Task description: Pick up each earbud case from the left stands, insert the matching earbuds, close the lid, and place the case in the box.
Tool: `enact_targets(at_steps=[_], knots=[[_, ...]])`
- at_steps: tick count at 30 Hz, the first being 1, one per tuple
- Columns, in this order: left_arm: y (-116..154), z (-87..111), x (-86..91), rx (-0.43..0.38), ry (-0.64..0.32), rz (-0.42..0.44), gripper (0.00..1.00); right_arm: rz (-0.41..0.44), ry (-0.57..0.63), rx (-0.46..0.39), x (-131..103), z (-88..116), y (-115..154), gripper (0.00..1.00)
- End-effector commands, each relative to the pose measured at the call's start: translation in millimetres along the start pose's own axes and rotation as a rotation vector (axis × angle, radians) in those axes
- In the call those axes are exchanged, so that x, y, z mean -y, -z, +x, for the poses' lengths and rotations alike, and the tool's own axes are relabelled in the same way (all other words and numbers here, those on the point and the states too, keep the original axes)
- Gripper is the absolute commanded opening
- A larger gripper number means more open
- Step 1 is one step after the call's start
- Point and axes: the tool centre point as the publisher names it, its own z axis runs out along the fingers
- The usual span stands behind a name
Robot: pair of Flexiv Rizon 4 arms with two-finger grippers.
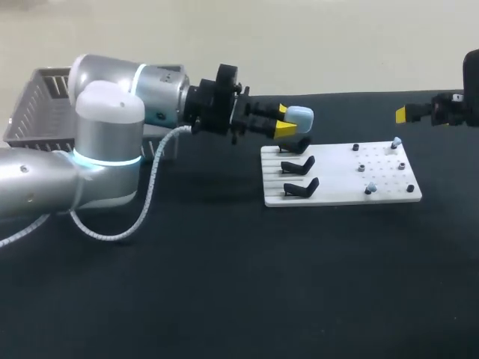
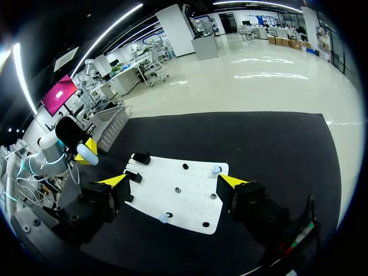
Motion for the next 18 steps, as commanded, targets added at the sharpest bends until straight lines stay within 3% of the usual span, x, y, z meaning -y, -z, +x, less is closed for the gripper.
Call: enact_targets(at_steps=[1,18], knots=[[4.3,1.5,9.0,0.017,-0.008,-0.208,0.0,0.003,0.0,0.0,-0.5,0.1,0.7,1.0],[-6.5,3.5,-0.6,0.052,-0.036,-0.123,0.0,0.003,0.0,0.0,-0.5,0.1,0.7,1.0]])
